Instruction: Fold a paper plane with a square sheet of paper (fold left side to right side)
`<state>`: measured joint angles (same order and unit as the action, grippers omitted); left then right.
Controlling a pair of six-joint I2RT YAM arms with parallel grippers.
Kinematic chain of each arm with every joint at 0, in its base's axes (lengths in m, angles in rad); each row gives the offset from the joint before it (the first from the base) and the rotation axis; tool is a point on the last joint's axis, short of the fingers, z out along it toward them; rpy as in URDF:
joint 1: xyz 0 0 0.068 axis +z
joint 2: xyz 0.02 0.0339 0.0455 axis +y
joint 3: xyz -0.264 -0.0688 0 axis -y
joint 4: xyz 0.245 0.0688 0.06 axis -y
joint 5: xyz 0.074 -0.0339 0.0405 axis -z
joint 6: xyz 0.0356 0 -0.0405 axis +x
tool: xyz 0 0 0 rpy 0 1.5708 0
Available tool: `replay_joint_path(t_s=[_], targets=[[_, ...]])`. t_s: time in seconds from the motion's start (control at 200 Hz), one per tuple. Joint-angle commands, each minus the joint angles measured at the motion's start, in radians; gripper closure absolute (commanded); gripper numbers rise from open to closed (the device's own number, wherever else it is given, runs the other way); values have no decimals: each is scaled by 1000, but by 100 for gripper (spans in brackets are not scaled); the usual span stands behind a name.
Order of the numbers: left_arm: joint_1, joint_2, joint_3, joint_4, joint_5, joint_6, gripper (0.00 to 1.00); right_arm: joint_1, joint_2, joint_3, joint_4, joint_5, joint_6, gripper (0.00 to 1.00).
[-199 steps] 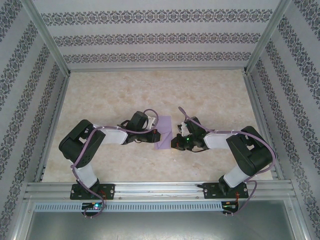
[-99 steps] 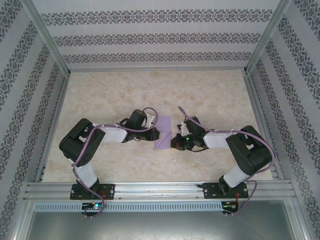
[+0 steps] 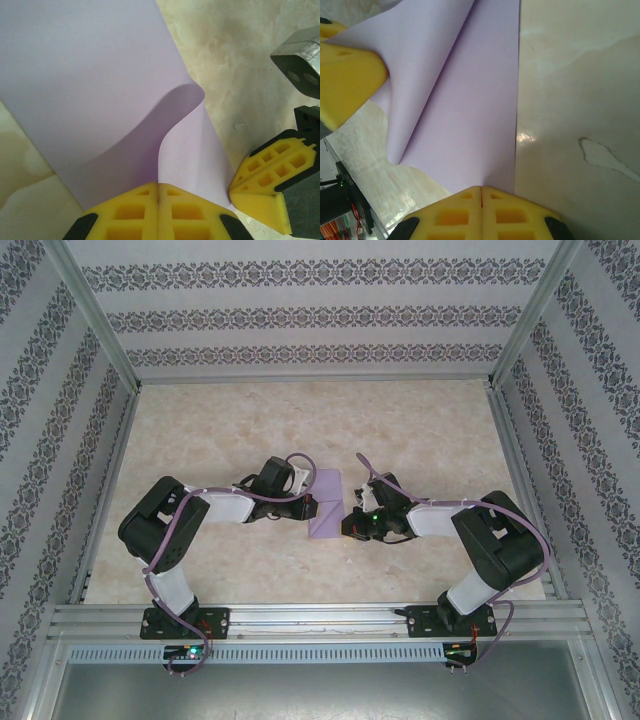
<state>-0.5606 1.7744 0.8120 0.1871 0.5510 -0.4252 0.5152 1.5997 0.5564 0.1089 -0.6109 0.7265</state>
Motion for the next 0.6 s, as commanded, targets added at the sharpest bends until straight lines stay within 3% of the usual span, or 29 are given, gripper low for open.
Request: replay_joint_path(t_s=[0.0, 0.6], targets=[[13, 20, 25, -30, -15, 34, 100, 16, 58, -19, -60, 88, -24, 100], [16, 19, 10, -31, -21, 46, 97, 16, 71, -14, -59, 84, -25, 100]])
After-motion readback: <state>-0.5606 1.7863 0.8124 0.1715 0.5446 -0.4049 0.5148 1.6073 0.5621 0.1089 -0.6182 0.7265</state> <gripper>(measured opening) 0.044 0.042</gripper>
